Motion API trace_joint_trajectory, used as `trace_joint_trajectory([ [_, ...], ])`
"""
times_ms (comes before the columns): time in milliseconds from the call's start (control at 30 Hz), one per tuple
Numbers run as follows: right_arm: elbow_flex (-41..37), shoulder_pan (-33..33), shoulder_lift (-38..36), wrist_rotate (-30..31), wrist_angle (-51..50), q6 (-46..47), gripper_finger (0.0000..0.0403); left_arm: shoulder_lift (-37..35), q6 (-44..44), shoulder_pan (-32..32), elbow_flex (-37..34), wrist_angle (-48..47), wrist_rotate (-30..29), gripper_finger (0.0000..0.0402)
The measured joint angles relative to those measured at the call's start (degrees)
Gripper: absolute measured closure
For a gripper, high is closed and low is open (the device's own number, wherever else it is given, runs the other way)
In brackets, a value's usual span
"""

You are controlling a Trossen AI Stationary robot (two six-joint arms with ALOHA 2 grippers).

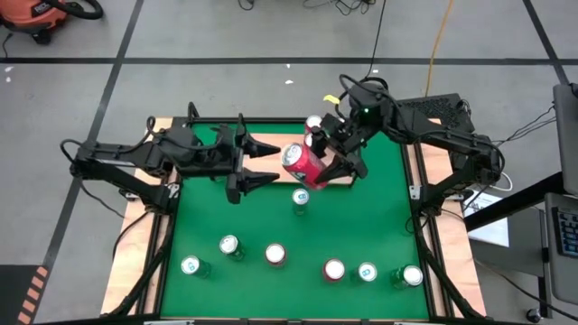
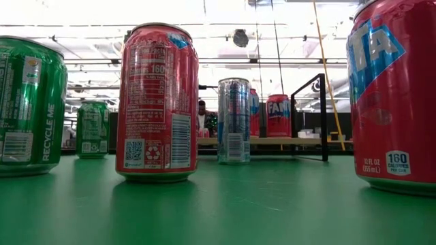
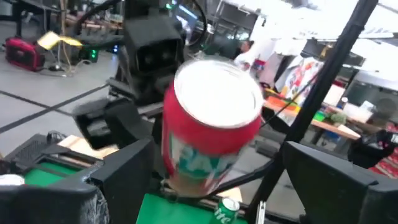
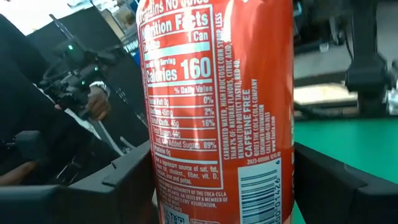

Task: Place canned beverage on shelf
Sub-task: Put the red soda can aligned with the other red soda can on the shelf

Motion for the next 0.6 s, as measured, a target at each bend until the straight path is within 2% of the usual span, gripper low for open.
trace_joint_trajectory([
  [200,0.0,-0.7,0.2,3.4,5.8,1.2,0.0112,2.0,2.1,-0.3,-0.1,1.3,-0.2,0.0047],
  [267,0.1,-1.0,0.2,4.7,6.5,1.0,0.0112,3.1,2.8,-0.3,-0.1,4.3,-1.0,0.0047],
  [600,0.2,-1.8,0.1,5.6,10.0,1.7,0.0112,5.3,7.1,0.4,-0.1,10.8,-3.9,0.0047],
])
